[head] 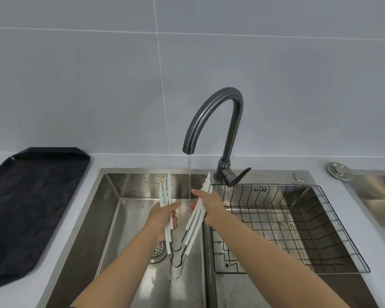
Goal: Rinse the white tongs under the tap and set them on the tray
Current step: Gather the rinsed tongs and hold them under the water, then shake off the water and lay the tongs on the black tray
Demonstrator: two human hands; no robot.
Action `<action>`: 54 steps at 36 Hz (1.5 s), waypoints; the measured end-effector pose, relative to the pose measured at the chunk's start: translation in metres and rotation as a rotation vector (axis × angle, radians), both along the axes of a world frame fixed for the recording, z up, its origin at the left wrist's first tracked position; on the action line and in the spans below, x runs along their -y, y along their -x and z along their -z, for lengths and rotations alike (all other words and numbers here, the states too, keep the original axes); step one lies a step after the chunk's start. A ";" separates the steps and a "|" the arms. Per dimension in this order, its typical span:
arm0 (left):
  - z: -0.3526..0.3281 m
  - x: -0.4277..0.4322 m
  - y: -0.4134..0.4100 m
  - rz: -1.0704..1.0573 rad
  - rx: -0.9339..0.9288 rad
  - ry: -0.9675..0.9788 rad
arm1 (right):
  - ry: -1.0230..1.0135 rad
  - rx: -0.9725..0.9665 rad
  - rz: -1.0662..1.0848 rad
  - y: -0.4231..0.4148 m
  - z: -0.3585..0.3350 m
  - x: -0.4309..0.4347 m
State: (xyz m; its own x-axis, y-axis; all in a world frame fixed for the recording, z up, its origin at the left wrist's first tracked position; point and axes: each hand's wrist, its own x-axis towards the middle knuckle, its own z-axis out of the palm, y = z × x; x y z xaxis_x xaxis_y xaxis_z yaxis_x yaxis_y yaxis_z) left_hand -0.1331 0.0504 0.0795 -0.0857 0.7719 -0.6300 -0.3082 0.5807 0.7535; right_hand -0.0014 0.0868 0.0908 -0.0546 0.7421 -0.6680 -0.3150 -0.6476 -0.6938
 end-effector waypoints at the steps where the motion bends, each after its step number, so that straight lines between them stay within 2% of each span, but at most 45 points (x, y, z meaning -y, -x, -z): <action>1: 0.001 -0.001 0.001 -0.006 -0.022 -0.006 | 0.001 0.006 -0.019 -0.001 -0.002 0.000; 7: 0.001 -0.006 -0.002 -0.019 -0.097 -0.067 | -0.020 0.134 -0.102 -0.024 -0.005 -0.016; 11: 0.001 -0.008 -0.009 -0.027 -0.145 -0.102 | -0.137 0.216 0.015 -0.045 -0.016 -0.029; 15: 0.002 -0.009 -0.012 -0.049 -0.142 -0.115 | -0.144 0.252 0.090 -0.061 -0.033 -0.037; 30: 0.000 -0.013 -0.011 -0.079 -0.132 -0.107 | -0.194 -0.033 0.162 -0.069 -0.042 -0.050; 36: -0.002 -0.011 -0.010 -0.084 -0.130 -0.107 | -0.217 0.055 0.091 -0.068 -0.054 -0.041; 41: -0.003 -0.007 -0.005 -0.109 -0.105 -0.114 | -0.249 0.212 -0.056 -0.063 -0.023 -0.021; 46: -0.004 -0.002 0.007 -0.136 -0.069 -0.113 | -0.054 0.135 -0.302 -0.022 0.007 0.022; 51: 0.000 0.009 0.026 -0.074 -0.024 -0.086 | -0.058 -0.031 -0.275 0.019 0.009 0.045; 54: 0.005 0.019 0.042 -0.048 0.018 -0.032 | -0.030 -0.032 -0.208 0.039 0.009 0.052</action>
